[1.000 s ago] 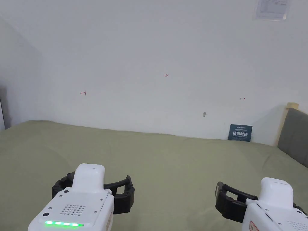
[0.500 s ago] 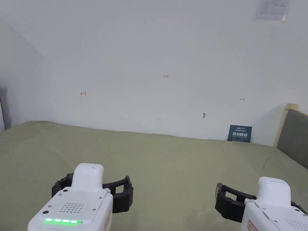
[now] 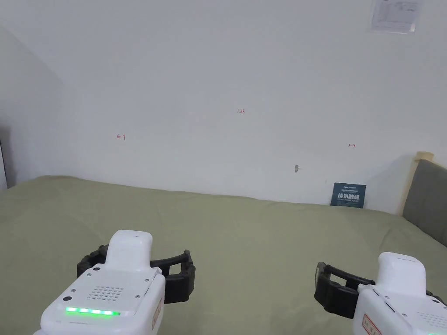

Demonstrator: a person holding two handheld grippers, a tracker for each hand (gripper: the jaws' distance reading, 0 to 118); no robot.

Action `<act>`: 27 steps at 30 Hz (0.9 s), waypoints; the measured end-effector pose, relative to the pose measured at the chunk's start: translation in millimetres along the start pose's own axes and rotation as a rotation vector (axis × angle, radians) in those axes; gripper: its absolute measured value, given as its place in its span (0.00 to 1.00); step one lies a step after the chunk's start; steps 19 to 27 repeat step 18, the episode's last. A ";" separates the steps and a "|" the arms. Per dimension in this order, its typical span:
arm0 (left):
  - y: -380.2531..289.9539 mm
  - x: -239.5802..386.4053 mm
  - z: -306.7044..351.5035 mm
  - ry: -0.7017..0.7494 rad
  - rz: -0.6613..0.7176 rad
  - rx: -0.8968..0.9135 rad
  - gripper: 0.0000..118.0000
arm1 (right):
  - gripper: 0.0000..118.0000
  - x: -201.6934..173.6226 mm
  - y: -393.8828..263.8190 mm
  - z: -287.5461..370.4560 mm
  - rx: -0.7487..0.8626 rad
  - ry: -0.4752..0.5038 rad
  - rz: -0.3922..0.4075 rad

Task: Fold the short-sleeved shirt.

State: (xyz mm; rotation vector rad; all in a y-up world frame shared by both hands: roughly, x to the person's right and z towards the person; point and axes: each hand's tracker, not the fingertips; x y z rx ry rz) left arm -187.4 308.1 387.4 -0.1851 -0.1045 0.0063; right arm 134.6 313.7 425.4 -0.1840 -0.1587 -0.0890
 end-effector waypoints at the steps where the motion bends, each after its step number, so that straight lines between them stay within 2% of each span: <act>1: -0.4 0.0 -0.1 -0.001 0.004 -0.001 0.96 | 1.00 0.6 0.1 0.2 0.001 -0.004 0.002; 6: -3.1 0.0 -1.0 -0.005 0.023 -0.014 0.96 | 1.00 6.4 1.8 3.0 0.010 -0.002 -0.026; 8: -4.0 0.0 -1.0 -0.003 0.021 -0.019 0.96 | 1.00 5.0 3.0 0.6 -0.025 -0.044 -0.020; 11: -5.0 0.5 -0.5 0.001 0.019 -0.024 0.96 | 1.00 5.9 -0.8 -3.4 -0.038 -0.046 -0.008; 13: -5.3 0.2 0.2 -0.004 0.023 -0.022 0.96 | 1.00 8.7 -5.1 -0.8 -0.031 0.030 -0.045; 15: -5.3 0.2 0.1 -0.004 0.024 -0.025 0.96 | 1.00 7.2 -7.7 2.3 -0.037 0.054 -0.055; 16: -5.3 0.3 0.0 -0.002 0.023 -0.026 0.96 | 1.00 2.9 -7.9 3.1 -0.036 0.037 -0.041; 18: -5.2 0.1 -0.3 -0.005 0.024 -0.028 0.96 | 1.00 -4.2 -8.8 5.9 0.028 0.024 0.046; 27: -5.2 0.1 -0.3 -0.005 0.024 -0.028 0.96 | 1.00 -4.2 -8.8 5.9 0.028 0.024 0.046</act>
